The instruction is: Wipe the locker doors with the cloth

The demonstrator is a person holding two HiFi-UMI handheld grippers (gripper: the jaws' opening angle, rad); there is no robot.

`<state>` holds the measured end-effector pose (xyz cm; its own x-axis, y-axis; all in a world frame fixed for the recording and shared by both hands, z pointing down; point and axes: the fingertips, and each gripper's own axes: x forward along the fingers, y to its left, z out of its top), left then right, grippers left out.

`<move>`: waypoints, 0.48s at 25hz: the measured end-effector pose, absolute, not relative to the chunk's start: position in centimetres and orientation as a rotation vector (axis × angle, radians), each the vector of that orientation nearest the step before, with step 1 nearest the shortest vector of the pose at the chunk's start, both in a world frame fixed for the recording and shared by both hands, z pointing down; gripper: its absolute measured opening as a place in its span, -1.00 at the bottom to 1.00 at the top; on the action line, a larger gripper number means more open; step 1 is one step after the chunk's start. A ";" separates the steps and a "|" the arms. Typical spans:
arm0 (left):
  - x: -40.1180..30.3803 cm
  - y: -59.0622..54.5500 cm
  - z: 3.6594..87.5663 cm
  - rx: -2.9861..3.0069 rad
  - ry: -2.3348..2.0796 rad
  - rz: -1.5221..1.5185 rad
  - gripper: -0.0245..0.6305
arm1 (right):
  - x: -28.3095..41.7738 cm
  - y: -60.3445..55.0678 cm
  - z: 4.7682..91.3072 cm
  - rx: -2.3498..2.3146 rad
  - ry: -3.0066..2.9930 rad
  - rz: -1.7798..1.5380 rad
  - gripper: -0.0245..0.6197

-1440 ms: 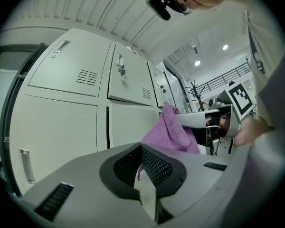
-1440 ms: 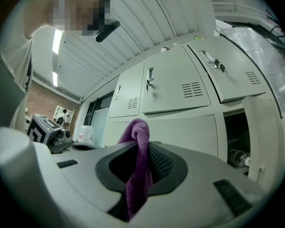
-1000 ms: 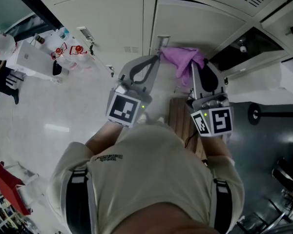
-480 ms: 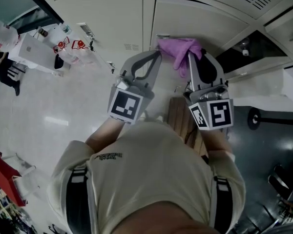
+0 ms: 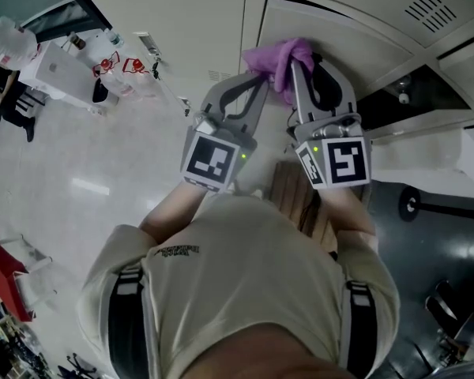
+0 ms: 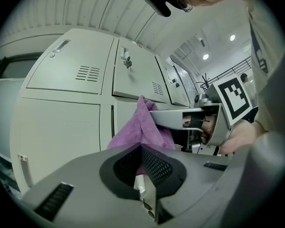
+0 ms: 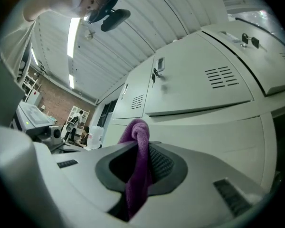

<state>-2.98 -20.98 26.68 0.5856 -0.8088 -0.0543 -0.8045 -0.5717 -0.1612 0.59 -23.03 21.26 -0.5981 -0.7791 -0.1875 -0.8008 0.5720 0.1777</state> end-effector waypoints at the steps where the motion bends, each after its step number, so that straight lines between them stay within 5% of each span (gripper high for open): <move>1: -3.0 -21.2 26.8 -2.649 1.368 -0.042 -0.93 | 0.3 -23.4 21.3 -1.366 2.708 0.382 -0.78; 12: -3.2 -22.9 27.0 -2.646 1.402 -0.046 -0.93 | -0.1 -26.2 21.5 -1.384 2.711 0.383 -0.78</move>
<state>-3.20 -22.87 26.95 0.5636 -0.8250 -0.0419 -0.8205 -0.5533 -0.1436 -0.08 -26.16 21.47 -0.5908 -0.7870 -0.1779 -0.8055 0.5624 0.1870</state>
